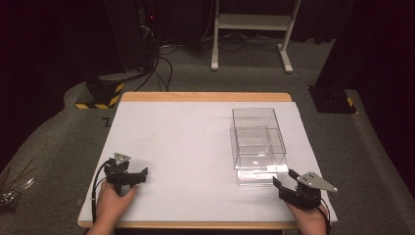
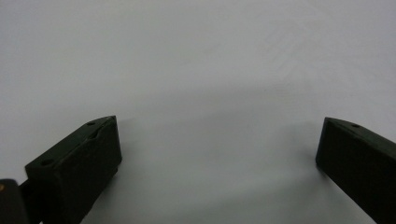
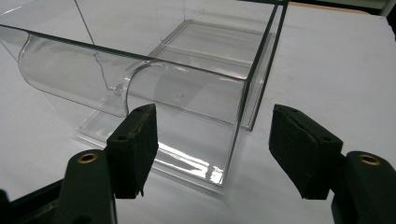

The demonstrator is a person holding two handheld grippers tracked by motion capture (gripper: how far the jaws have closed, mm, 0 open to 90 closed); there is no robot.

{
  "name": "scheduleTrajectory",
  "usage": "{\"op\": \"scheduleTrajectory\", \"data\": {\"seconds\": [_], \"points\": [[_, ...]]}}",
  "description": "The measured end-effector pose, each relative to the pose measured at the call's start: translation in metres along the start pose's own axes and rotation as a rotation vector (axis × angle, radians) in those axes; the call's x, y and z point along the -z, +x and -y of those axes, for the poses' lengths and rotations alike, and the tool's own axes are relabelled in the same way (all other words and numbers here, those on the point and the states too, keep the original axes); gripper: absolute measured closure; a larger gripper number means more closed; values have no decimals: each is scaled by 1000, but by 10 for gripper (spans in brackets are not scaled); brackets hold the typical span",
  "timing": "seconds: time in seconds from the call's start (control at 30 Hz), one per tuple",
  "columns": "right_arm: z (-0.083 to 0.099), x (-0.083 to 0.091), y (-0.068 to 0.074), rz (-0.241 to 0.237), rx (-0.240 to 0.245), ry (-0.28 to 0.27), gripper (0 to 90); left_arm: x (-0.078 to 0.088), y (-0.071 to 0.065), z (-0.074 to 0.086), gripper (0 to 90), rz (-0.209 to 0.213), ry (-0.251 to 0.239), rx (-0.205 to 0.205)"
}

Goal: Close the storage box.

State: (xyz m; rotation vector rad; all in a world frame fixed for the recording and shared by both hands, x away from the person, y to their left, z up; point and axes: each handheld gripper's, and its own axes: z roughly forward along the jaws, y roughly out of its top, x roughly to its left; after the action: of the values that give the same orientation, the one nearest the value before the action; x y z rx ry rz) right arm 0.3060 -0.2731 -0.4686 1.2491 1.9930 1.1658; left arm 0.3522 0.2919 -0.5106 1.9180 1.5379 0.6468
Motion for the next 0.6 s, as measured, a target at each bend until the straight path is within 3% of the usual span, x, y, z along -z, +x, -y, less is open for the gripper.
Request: {"op": "scheduleTrajectory", "data": {"seconds": [0.6], "points": [[-11,-12,-8,0,-10,7,330,0,0,0,4,1,1,1]]}}
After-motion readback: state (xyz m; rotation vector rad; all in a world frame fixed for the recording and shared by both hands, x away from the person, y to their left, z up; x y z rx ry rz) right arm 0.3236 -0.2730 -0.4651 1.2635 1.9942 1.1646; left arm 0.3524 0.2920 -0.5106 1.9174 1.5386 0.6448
